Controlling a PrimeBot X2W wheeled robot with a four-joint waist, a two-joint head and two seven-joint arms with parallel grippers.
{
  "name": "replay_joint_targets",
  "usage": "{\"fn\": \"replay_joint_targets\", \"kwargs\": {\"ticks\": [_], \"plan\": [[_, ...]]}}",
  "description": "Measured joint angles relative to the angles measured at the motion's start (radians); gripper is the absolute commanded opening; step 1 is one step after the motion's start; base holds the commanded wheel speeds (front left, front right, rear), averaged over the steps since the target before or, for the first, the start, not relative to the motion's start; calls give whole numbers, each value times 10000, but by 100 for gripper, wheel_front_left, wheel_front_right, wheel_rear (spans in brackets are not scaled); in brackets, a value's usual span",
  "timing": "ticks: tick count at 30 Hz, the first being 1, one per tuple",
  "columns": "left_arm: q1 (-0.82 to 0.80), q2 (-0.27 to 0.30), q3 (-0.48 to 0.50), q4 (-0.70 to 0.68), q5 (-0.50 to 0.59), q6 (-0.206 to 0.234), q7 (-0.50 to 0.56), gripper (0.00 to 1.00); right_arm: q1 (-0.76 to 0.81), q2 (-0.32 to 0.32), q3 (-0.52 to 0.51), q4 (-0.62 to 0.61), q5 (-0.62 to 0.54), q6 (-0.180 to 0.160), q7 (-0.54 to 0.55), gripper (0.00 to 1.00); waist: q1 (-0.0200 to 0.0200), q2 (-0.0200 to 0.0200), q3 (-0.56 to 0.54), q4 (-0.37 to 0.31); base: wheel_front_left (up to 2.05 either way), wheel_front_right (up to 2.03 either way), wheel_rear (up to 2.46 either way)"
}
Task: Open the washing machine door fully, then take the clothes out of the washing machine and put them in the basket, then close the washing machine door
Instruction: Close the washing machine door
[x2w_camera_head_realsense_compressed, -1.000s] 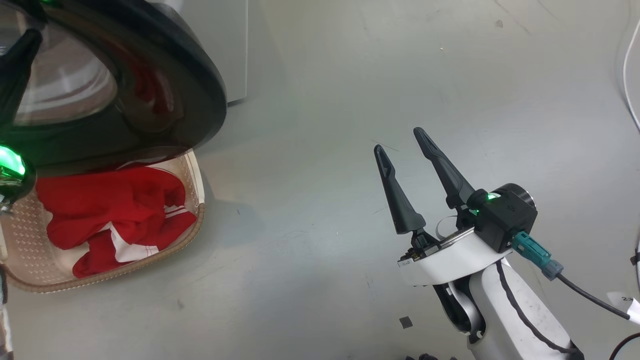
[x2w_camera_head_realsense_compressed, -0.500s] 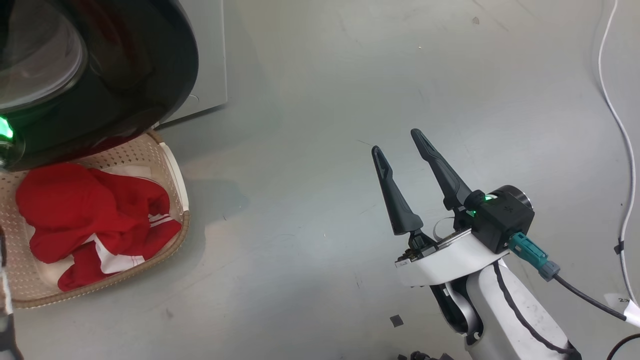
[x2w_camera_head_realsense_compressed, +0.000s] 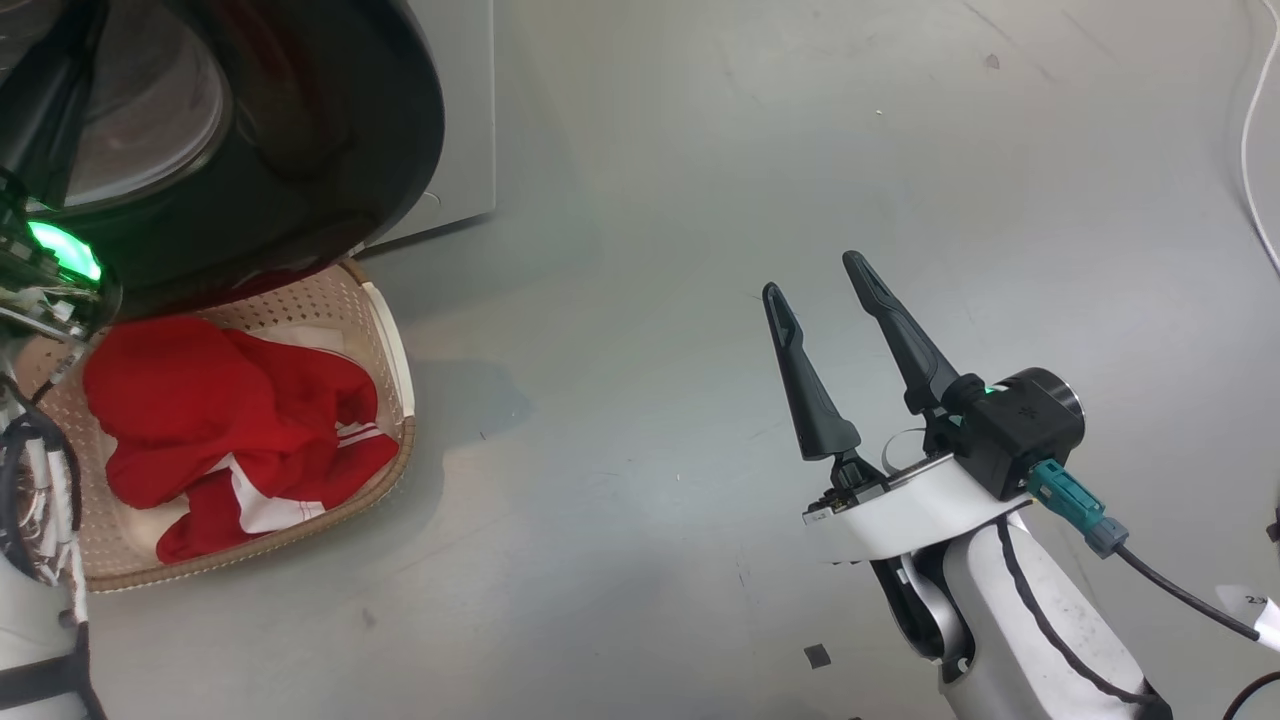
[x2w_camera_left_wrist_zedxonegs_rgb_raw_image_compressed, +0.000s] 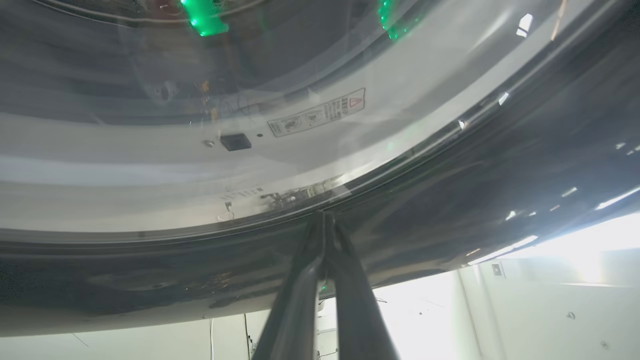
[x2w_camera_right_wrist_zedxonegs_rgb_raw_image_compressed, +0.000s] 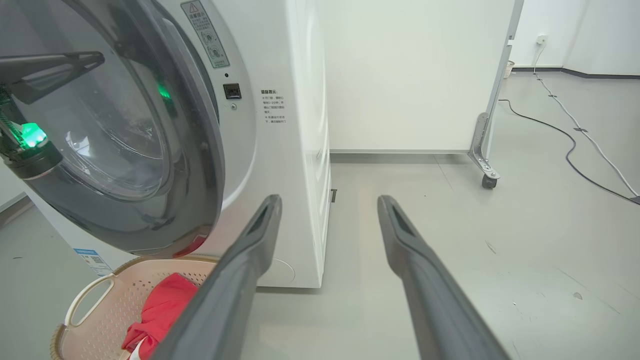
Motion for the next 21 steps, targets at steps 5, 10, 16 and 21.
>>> {"fn": "replay_joint_targets", "kwargs": {"ticks": [5,10,16,21], "plan": [[435,-301,240,169,-169,-240,-100,0,1,2,-61,107,-107,0,0,100,0,0,-132,325,0,0,0],[1144,-677,566,245,-345,-360,-353,0,10,2,-242,251,-228,4,0,100,0,0,-328,670,0,0,0],[2064,-1062,761,255,-445,-397,-525,0,58,-19,-445,433,-332,13,0,100,0,0,-608,1151,0,0,0],[2767,-1244,903,96,-512,-399,-667,4,244,-100,-614,548,-422,15,0,100,0,0,-863,1594,0,0,0]]}}
